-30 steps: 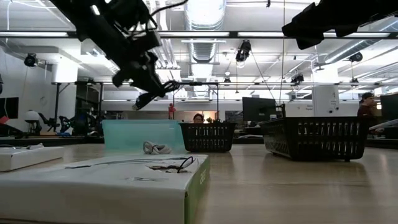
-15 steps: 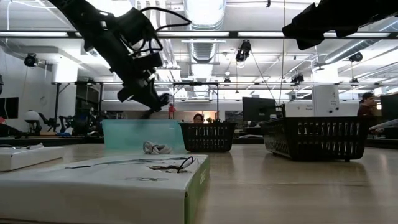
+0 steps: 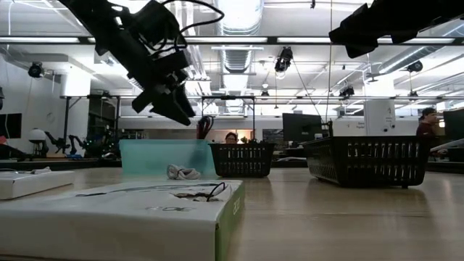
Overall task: Pick and place items into bin
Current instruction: Put the top black USB cable into the green bin
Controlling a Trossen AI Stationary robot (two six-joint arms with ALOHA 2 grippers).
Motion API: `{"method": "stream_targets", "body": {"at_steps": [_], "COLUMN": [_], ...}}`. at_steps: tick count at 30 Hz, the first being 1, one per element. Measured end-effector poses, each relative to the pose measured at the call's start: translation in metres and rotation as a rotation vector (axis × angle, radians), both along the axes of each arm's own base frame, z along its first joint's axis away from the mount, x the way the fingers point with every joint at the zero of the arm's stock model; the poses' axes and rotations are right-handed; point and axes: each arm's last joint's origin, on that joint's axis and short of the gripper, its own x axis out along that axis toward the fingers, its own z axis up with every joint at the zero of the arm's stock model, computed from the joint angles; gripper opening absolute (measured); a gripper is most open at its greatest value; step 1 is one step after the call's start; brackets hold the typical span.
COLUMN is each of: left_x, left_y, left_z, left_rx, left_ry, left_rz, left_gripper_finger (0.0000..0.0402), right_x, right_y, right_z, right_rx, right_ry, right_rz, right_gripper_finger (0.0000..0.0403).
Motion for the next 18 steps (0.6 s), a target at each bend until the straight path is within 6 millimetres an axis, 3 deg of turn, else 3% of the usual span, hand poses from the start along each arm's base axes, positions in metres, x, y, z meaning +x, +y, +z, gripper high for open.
{"method": "stream_targets", "body": {"at_steps": [9,18], "left_x": [0.0,0.004], "left_y": [-0.005,-0.021], "left_z": [0.018,0.03], "left_rx": [0.059,-0.141], "left_ry": [-0.047,-0.195], "left_rz": [-0.021,-0.361], "left_gripper_finger": [0.0176,0.0176], "right_x": [0.0,-0.001], "right_y": [0.0,0.0], "right_z": [0.0,-0.002], "right_rx": [0.024,0.017], "right_ry": [0.003,0.019], "right_rz": [-0.008,-0.009], "right_gripper_finger": [0.0139,0.0139]}}
